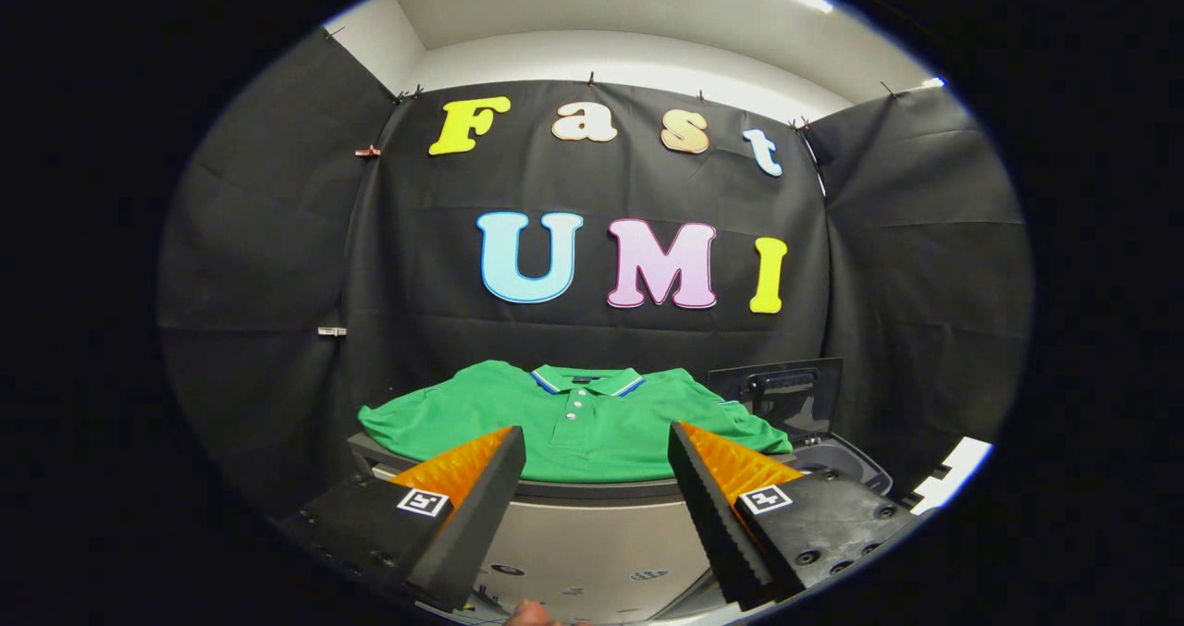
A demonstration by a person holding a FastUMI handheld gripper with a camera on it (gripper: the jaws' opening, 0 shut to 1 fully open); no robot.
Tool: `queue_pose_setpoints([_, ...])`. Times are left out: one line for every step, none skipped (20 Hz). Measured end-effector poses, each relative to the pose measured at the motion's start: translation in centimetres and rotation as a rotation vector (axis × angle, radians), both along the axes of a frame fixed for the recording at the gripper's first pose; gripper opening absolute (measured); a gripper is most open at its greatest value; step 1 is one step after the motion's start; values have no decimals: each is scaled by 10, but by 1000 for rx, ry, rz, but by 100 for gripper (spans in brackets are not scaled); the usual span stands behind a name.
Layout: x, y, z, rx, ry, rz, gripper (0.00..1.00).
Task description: Put the clothes into the washing machine and then close the washing machine lid.
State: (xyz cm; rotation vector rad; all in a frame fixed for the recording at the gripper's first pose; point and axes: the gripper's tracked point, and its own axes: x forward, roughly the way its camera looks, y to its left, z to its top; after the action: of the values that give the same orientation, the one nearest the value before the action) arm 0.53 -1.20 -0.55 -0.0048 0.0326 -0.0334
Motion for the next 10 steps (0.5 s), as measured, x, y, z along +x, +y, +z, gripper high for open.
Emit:
queue_pose_setpoints([0, 1, 0, 2, 0, 2, 98])
queue_pose_setpoints([1, 0, -1, 4, 5, 0, 98])
queue_pose_setpoints([1, 1, -2, 7, 7, 3, 98])
queue_pose_setpoints([3, 2, -1, 10, 7, 6, 98])
queue_pose_setpoints([7, 3, -1, 10, 14, 10, 98])
queue_pose_setpoints([9, 3, -2, 11, 20, 12, 98])
queue_pose_setpoints([13, 3, 1, 15, 21, 15, 98])
queue_pose_setpoints([18, 3, 4, 20, 21, 15, 98])
queue_pose_setpoints([24, 2, 8, 26, 21, 13, 98])
queue_pose_setpoints([32, 1, 10, 33, 25, 10, 98])
